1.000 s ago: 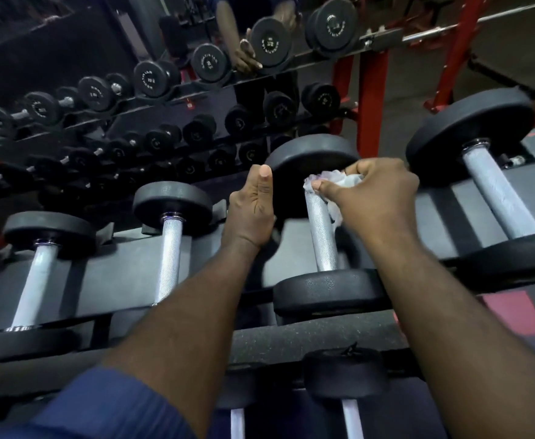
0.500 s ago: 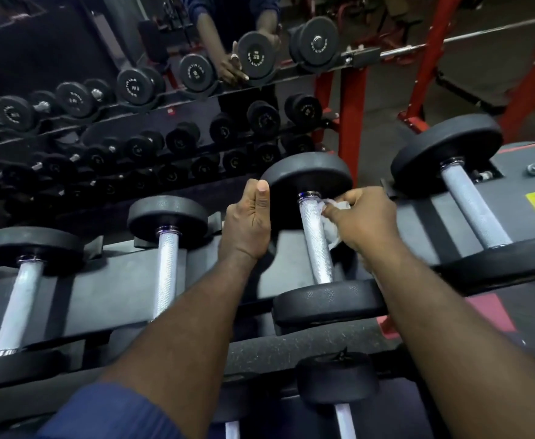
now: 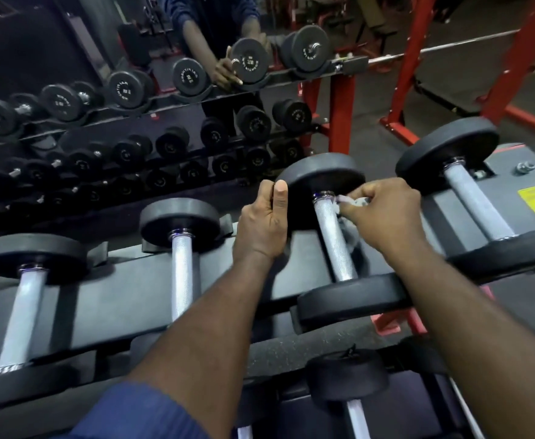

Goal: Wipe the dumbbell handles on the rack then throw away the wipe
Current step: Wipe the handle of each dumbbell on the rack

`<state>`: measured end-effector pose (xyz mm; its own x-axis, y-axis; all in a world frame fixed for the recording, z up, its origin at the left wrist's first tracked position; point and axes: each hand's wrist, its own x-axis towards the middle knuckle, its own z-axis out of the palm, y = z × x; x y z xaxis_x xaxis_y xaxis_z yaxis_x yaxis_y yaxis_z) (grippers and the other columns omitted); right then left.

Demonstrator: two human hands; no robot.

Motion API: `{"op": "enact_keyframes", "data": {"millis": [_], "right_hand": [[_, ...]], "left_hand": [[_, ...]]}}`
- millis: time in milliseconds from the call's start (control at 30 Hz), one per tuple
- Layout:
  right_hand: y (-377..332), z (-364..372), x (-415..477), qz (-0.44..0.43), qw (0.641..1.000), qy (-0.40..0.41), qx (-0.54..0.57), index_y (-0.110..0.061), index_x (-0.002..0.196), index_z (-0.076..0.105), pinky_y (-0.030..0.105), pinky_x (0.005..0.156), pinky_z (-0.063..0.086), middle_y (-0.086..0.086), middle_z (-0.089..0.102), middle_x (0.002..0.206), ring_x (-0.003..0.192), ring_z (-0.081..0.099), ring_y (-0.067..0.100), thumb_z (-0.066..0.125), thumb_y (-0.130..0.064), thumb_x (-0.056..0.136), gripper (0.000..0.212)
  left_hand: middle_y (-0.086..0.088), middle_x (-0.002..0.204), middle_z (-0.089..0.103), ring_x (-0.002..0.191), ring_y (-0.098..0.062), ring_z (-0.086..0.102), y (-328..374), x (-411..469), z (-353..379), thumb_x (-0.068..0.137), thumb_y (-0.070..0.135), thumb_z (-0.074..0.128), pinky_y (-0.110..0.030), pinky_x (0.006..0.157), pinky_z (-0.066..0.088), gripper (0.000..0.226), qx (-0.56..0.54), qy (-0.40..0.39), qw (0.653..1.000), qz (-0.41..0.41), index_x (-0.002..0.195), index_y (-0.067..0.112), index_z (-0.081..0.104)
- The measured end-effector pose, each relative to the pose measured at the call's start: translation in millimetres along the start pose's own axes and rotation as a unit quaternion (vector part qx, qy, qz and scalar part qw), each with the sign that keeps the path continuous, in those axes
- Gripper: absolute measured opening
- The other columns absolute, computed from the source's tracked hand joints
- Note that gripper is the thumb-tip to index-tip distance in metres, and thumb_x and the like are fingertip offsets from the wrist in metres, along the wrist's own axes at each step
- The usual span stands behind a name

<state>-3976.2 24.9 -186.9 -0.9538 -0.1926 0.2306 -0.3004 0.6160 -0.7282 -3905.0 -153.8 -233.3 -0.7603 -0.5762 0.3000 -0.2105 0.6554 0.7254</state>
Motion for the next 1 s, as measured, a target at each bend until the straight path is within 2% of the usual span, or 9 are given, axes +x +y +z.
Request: {"op": "enact_keyframes", "data": {"millis": [133, 233, 300, 400, 500, 667, 767, 900, 1000], "right_hand": [[10, 21, 7, 0.109, 0.985, -0.078, 0.107, -0.009, 0.069, 0.072, 0.037, 0.059, 0.052, 0.011, 0.072, 0.068, 0.059, 0.059, 0.016, 0.084, -0.025, 0.071, 0.020], [3, 22, 0, 0.247, 0.882, -0.228, 0.330, 0.005, 0.091, 0.070, 0.047, 0.064, 0.060, 0.031, 0.070, 0.092, 0.074, 0.064, 0.033, 0.058, -0.001, 0.087, 0.014], [2, 18, -3, 0.290, 0.820, -0.293, 0.398, 0.006, 0.108, 0.068, 0.049, 0.084, 0.060, 0.026, 0.072, 0.105, 0.093, 0.069, 0.038, 0.040, 0.007, 0.099, 0.030], [9, 17, 0, 0.316, 0.776, -0.330, 0.434, 0.007, 0.125, 0.063, 0.055, 0.106, 0.048, 0.024, 0.068, 0.125, 0.120, 0.064, 0.038, 0.032, 0.005, 0.102, 0.039], [9, 22, 2, 0.339, 0.765, -0.321, 0.444, 0.007, 0.128, 0.062, 0.054, 0.110, 0.045, 0.025, 0.068, 0.124, 0.124, 0.061, 0.039, 0.034, 0.005, 0.101, 0.039], [9, 22, 9, 0.332, 0.791, -0.211, 0.469, 0.007, 0.114, 0.066, 0.043, 0.078, 0.063, 0.023, 0.070, 0.112, 0.096, 0.070, 0.030, 0.047, 0.009, 0.097, 0.026], [13, 24, 9, 0.281, 0.848, -0.152, 0.422, -0.003, 0.086, 0.069, 0.030, 0.063, 0.057, 0.012, 0.069, 0.085, 0.074, 0.067, 0.021, 0.058, 0.010, 0.090, 0.018], [10, 19, 6, 0.166, 0.936, -0.096, 0.294, -0.010, 0.069, 0.074, 0.045, 0.069, 0.060, 0.005, 0.074, 0.071, 0.068, 0.070, 0.026, 0.081, -0.007, 0.060, 0.011], [-1, 5, -1, 0.029, 0.988, -0.028, 0.146, -0.023, 0.076, 0.079, 0.028, 0.067, 0.061, -0.007, 0.072, 0.064, 0.063, 0.071, 0.009, 0.087, -0.022, 0.061, 0.016]], "left_hand": [[-0.005, 0.065, 0.054, 0.068, -0.033, 0.059, -1, 0, 0, 0.101, 0.070, 0.021, -0.044, 0.067, 0.047, 0.053, -0.013, 0.001, 1.000, -0.001, 0.104, 0.025, 0.049], [-0.002, 0.064, 0.053, 0.065, -0.028, 0.058, 1, -1, 0, 0.100, 0.071, 0.019, -0.040, 0.065, 0.043, 0.053, -0.010, 0.000, 1.000, -0.002, 0.101, 0.026, 0.047], [-0.001, 0.062, 0.051, 0.064, -0.027, 0.057, -1, 0, 0, 0.102, 0.069, 0.020, -0.041, 0.065, 0.044, 0.050, -0.005, -0.002, 1.000, -0.001, 0.099, 0.026, 0.046], [0.000, 0.061, 0.050, 0.062, -0.025, 0.056, -1, 0, 2, 0.104, 0.067, 0.022, -0.040, 0.064, 0.045, 0.048, -0.002, 0.001, 1.000, -0.006, 0.099, 0.026, 0.046], [0.000, 0.058, 0.048, 0.061, -0.028, 0.057, -2, 1, 1, 0.104, 0.068, 0.022, -0.043, 0.063, 0.050, 0.050, -0.012, 0.003, 1.000, -0.007, 0.102, 0.026, 0.049], [-0.001, 0.058, 0.049, 0.059, -0.023, 0.057, -2, 2, 2, 0.105, 0.064, 0.023, -0.037, 0.063, 0.042, 0.050, -0.017, 0.007, 1.000, -0.005, 0.103, 0.022, 0.051], [-0.003, 0.059, 0.050, 0.060, -0.024, 0.057, -2, 2, 3, 0.102, 0.066, 0.020, -0.037, 0.063, 0.040, 0.054, -0.013, 0.009, 1.000, -0.003, 0.103, 0.022, 0.050], [-0.003, 0.060, 0.052, 0.060, -0.022, 0.057, 0, 0, 1, 0.100, 0.069, 0.017, -0.038, 0.063, 0.041, 0.057, -0.009, 0.009, 1.000, -0.011, 0.106, 0.023, 0.051], [-0.002, 0.060, 0.052, 0.059, -0.018, 0.055, 1, 0, 1, 0.103, 0.065, 0.020, -0.034, 0.065, 0.035, 0.052, -0.003, 0.006, 1.000, -0.006, 0.103, 0.022, 0.050]]}}
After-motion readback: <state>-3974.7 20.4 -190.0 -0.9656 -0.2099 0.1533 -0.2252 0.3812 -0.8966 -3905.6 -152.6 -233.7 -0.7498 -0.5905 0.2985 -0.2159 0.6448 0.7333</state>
